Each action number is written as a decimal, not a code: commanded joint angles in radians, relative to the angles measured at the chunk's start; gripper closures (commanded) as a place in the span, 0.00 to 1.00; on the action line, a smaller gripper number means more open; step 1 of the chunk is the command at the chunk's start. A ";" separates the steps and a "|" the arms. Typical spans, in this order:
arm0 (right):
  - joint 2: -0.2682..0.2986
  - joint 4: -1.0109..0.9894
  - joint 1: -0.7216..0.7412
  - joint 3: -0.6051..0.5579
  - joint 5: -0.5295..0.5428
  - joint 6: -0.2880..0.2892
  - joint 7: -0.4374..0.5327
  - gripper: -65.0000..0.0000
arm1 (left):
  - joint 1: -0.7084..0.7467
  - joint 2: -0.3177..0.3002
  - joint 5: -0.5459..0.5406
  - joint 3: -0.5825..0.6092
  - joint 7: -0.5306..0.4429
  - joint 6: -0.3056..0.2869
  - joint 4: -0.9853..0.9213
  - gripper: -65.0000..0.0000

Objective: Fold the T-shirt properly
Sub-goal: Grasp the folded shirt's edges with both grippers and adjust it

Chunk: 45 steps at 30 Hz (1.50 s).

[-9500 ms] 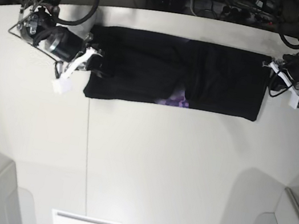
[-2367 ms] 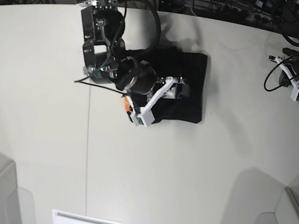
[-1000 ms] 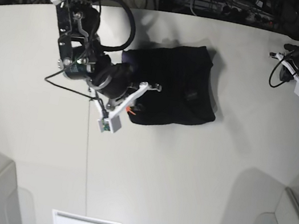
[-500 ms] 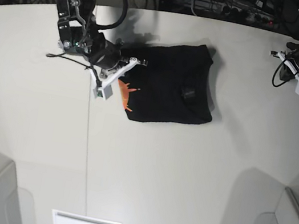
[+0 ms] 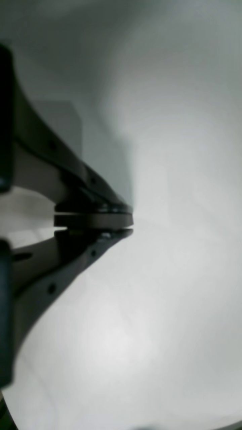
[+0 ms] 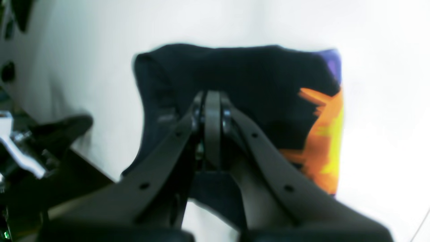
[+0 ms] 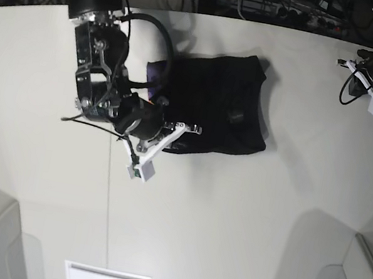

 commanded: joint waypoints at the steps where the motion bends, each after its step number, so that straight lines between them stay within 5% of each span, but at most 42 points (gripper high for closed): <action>1: -0.009 -0.034 0.031 0.001 0.003 -0.001 0.009 1.00 | 0.004 -0.012 -0.013 -0.007 -0.018 -0.009 0.016 1.00; 11: 0.054 -0.289 0.095 0.001 0.003 0.002 0.149 1.00 | 0.026 -0.025 -0.017 -0.005 -0.020 -0.009 0.015 1.00; 17: 0.058 -0.075 0.029 0.007 0.008 0.002 0.141 1.00 | 0.023 -0.023 -0.022 0.000 -0.020 -0.009 0.042 1.00; 26: 0.060 0.144 -0.103 0.007 0.008 0.002 0.146 1.00 | 0.043 -0.002 -0.031 0.178 -0.018 -0.009 0.249 1.00; 31: 0.111 0.147 -0.132 0.009 0.008 0.002 0.149 1.00 | 0.014 0.008 -0.218 0.221 -0.018 -0.009 0.228 1.00; 34: 0.134 0.149 -0.150 0.009 0.008 0.002 0.149 1.00 | 0.006 0.008 -0.349 0.244 -0.018 -0.009 0.186 0.66; 38: 0.137 0.149 -0.172 0.009 0.006 0.002 0.149 1.00 | -0.046 0.009 -0.382 0.345 -0.018 -0.009 0.130 0.32; 42: 0.150 0.149 -0.185 0.009 0.006 0.002 0.150 1.00 | -0.094 0.021 -0.385 0.403 -0.018 -0.009 0.056 0.16; 45: 0.166 0.149 -0.196 0.009 0.005 0.002 0.150 1.00 | -0.115 0.051 -0.384 0.399 -0.018 -0.009 0.031 0.15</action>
